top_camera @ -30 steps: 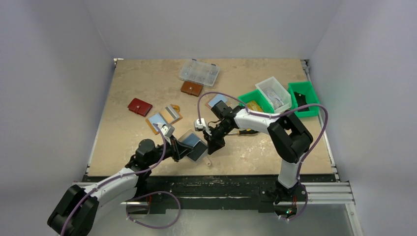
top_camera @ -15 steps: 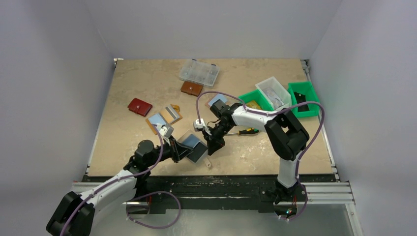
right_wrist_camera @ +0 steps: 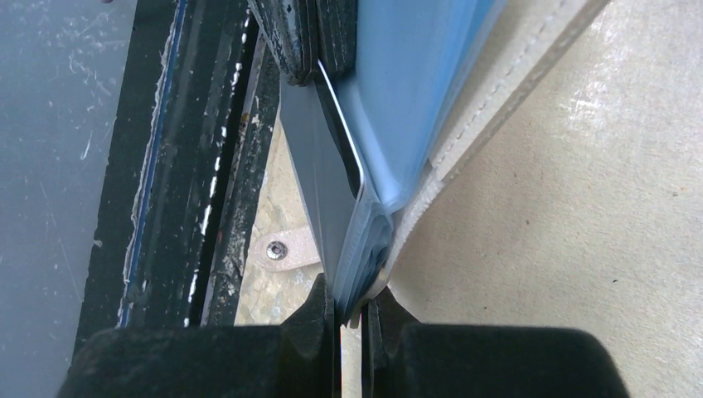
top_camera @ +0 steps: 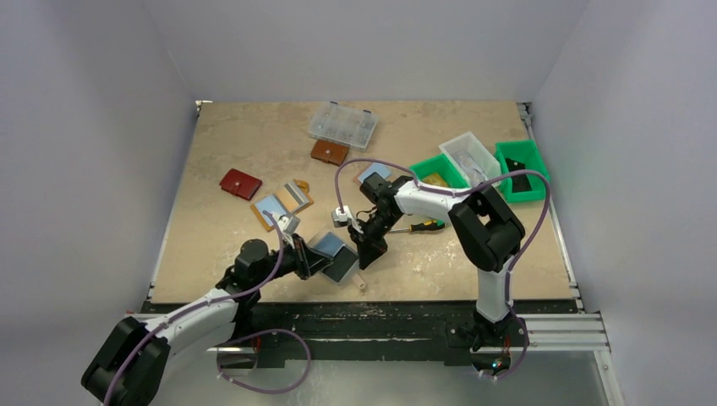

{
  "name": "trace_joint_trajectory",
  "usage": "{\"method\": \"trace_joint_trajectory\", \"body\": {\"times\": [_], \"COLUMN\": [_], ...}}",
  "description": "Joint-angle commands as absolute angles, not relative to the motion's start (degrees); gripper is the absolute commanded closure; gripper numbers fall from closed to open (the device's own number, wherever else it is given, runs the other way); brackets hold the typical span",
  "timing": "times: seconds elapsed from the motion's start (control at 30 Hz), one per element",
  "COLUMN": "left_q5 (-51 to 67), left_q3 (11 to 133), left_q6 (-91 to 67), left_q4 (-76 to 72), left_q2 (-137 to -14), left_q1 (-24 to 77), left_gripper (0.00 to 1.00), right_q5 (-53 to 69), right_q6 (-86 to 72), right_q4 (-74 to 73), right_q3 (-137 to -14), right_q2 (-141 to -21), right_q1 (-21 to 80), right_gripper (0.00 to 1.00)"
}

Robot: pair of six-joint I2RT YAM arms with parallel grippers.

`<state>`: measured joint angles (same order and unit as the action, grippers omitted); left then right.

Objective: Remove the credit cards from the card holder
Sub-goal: Remove the credit card from the card holder.

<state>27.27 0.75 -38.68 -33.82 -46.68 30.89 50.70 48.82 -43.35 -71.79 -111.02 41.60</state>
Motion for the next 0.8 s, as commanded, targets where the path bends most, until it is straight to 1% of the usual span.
{"method": "trace_joint_trajectory", "body": {"times": [0.0, 0.17, 0.4, 0.57, 0.7, 0.77], "left_q5": [26.5, 26.5, 26.8, 26.9, 27.2, 27.2], "left_q3": [-0.6, -0.5, 1.5, 1.8, 2.2, 2.2], "left_q6": [-41.3, -43.2, -44.6, -44.4, -44.3, -44.2], "left_q4": [-40.1, -40.2, -41.5, -41.6, -41.4, -41.7], "left_q2": [-49.0, -52.6, -59.5, -60.9, -61.6, -62.3], "left_q1": [30.5, 30.4, 30.5, 30.4, 30.4, 30.4], "left_gripper": [1.0, 0.99, 0.99, 0.99, 0.97, 0.94], "right_q5": [49.8, 49.7, 49.5, 49.0, 49.0, 49.0], "right_q6": [50.5, 50.7, 51.9, 52.0, 52.3, 52.3], "right_q4": [-47.9, -50.2, -54.3, -55.9, -56.7, -56.9], "right_q3": [-73.7, -75.3, -77.8, -78.9, -79.4, -79.6], "right_q2": [-111.6, -112.8, -115.6, -117.2, -118.2, -118.4], "right_q1": [41.4, 41.3, 41.2, 41.2, 41.2, 41.2], "right_gripper": [1.0, 1.0, 1.0, 1.0, 1.0, 1.0]}}
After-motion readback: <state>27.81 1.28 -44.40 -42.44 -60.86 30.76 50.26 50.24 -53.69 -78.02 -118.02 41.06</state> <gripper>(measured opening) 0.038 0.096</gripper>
